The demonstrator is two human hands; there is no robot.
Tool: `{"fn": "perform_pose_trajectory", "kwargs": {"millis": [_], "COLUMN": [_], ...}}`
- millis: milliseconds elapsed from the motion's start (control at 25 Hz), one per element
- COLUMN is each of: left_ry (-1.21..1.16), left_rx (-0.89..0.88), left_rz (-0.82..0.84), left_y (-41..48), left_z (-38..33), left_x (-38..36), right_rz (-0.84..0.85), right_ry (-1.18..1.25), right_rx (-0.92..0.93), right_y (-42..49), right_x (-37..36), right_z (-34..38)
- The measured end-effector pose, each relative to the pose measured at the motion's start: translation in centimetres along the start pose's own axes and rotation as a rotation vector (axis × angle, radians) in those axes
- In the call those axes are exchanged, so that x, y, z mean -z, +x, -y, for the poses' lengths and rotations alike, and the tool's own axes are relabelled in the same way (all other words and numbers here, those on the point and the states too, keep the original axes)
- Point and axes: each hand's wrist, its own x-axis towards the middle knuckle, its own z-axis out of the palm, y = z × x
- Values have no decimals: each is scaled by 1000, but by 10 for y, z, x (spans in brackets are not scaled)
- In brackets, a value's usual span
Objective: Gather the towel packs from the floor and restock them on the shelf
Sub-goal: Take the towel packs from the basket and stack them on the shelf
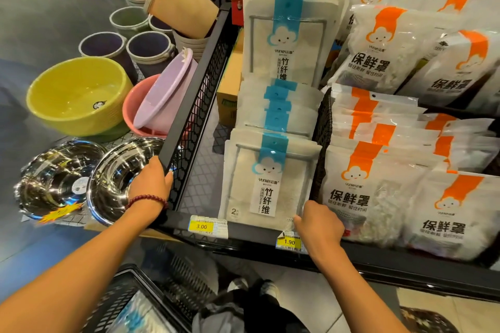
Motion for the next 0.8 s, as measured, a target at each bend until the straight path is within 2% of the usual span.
{"fn": "perform_pose_trajectory", "kwargs": {"millis": [120,280,360,480,560,640,720,800], "left_ry": [-34,-170,-214,-251,-296,-338,-414,-510], "left_rx": [5,1,12,77,195,350,561,768], "left_rz": [51,144,147,62,20,46,98,130], "left_y": [0,-10,-31,-94,-156,-223,-295,-362], "left_z": [0,7,14,36,61,84,106,131], "left_x": [4,24,36,44,36,20,1,-20], "right_rz": [68,34,5,-17,14,35,87,215], "right_ry": [-64,-87,-70,-74,-96,-92,-142,-216], "right_rx": [12,108,244,607,889,1094,1228,1276], "right_y": [2,-7,-19,-44,-68,-92,-119,-148], "right_x": [12,25,29,34,25,6,-23,-60], "right_z": [2,-5,-4,14,33,50,70,89]}}
